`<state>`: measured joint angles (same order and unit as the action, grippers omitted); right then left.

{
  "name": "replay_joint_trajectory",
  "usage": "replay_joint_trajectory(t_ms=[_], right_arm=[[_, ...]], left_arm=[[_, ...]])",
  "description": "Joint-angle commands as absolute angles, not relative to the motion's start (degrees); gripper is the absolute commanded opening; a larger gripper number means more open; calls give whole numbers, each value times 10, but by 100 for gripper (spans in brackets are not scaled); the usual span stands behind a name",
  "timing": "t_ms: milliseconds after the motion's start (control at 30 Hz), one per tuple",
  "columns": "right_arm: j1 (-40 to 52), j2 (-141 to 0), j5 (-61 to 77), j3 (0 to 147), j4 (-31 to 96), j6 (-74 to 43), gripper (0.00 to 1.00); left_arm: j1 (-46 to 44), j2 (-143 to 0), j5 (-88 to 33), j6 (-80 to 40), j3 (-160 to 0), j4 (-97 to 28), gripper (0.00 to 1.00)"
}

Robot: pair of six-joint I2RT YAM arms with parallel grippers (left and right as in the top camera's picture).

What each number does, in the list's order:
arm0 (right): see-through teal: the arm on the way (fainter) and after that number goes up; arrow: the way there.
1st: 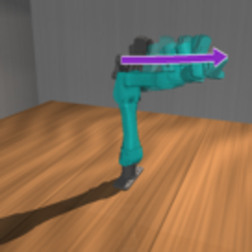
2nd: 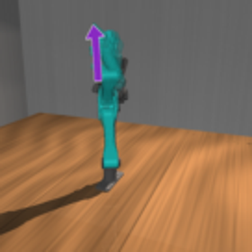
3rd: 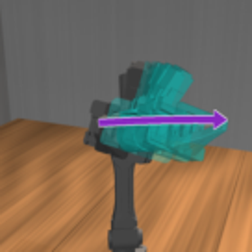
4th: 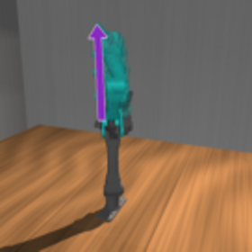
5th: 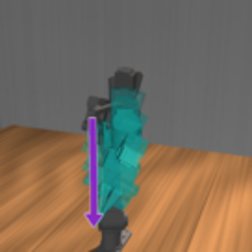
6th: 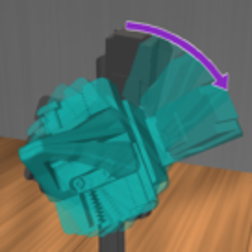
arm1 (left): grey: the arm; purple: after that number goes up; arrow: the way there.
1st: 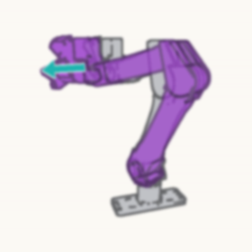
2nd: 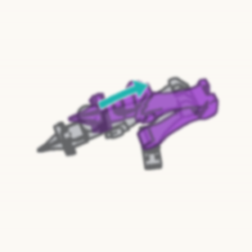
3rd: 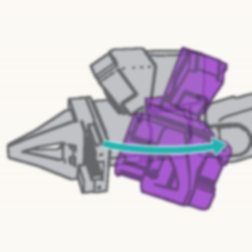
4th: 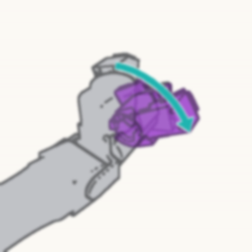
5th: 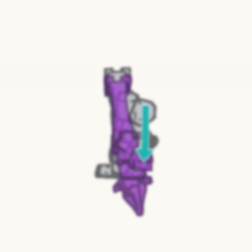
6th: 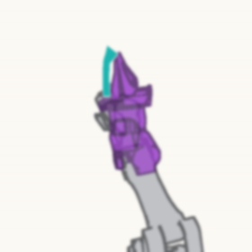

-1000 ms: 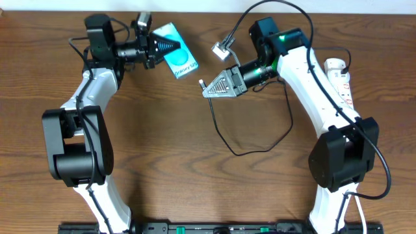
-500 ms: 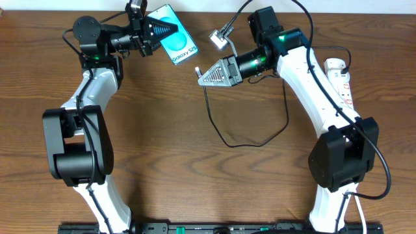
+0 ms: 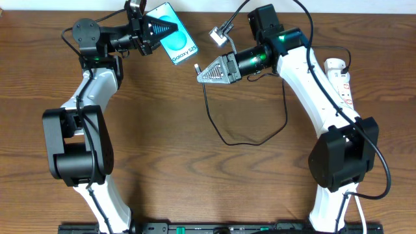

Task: Plug charger to phone and switch on socket

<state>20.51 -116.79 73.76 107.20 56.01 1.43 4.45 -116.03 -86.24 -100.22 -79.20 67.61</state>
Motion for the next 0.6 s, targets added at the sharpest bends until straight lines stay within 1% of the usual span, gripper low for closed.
replay_joint_trajectory(t_ms=[0,100,200,567], right_arm=[[210,-1168,757,1079,559,6,1],[211,-1168,757,1079,559,7,1],[211,-1168,757,1079,554,6,1],[223,-1168,756,1079,519,-19,1]], left_arm=[[45,-1156,-850,-977,-802,687,7],[45,-1156,-850,-973,-802,695,7],[45,-1156,-850,-974,-802,735,7],[35,-1156,-829,-974,-802,734,7]])
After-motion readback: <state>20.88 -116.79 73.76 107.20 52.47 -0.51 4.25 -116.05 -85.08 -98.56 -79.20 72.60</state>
